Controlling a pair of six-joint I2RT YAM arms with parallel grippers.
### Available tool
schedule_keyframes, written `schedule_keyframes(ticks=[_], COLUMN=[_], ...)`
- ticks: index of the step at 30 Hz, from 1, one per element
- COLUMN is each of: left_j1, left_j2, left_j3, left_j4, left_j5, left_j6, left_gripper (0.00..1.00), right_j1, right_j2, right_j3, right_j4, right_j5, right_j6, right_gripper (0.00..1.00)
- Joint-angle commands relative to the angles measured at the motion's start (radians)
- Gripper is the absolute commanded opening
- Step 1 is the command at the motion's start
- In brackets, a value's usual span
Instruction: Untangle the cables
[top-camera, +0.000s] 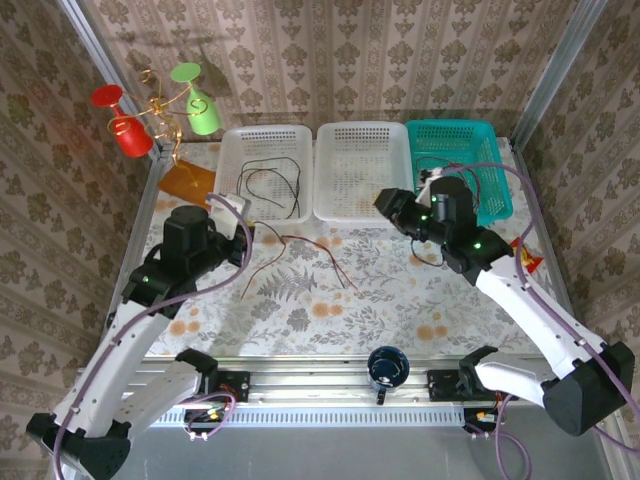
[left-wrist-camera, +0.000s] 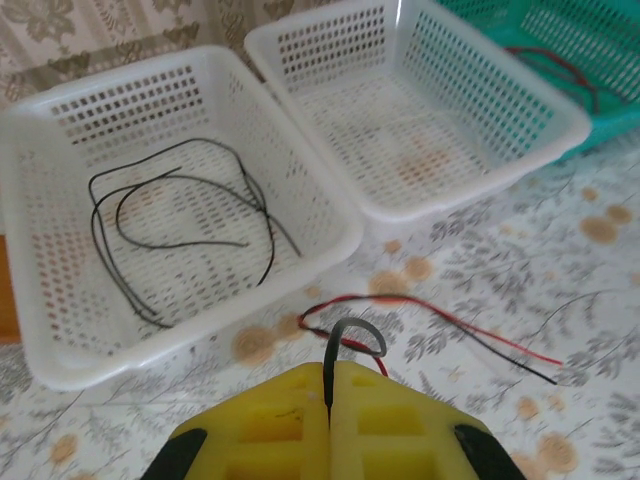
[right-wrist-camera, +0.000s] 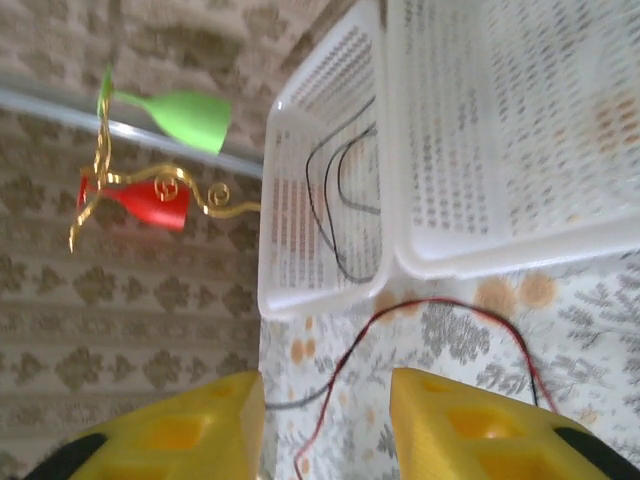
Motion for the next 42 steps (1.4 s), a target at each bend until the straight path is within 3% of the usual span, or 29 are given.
schedule_keyframes(ticks=[1,4,10,19,24,27,31,34,42], left_j1=[0.004,-0.005,-0.059,-0.138,-0.162,-0.171,-0.172,-0.172,-0.172], left_j2=[0.029,0.057,0.07,0.076,0.076,0.075,0.072,0.072,0.061], left_j3=[0.07,0.106,0.113,0.105,0.104,0.107,0.121,0.128,0.141], left_j4=[0.027,0.042,0.078,0.104,0.103,0.1,0.082,0.071,0.063], left_j5=[0.066,0.072,0.033,-0.019,-0.029,-0.038,-0.066,-0.097,-0.169], left_j6=[-0.095,-0.122,-0.143,-0.168,-0.169,-0.167,-0.153,-0.124,-0.045], left_gripper=[0.0,0.0,0.0,0.0,0.0,0.0,0.0,0.0,0.0], right_j1=[0.078,0.133,0.279,0.398,0.415,0.414,0.412,0.411,0.34], right_j2=[0.046,0.105,0.197,0.389,0.466,0.479,0.439,0.371,0.178], right_j3=[0.013,-0.002,-0.095,-0.136,-0.098,-0.099,-0.095,-0.077,-0.102], right_j4=[0.015,0.058,0.315,0.636,0.686,0.692,0.6,0.412,0.158], right_j5=[0.023,-0.003,0.023,0.029,0.027,0.046,0.054,0.092,0.123], right_j6=[-0.178,-0.138,0.024,0.219,0.241,0.241,0.207,0.14,0.03], right_gripper=[0.54,0.63,0.7,0.71,0.7,0.61,0.21,0.03,0.0])
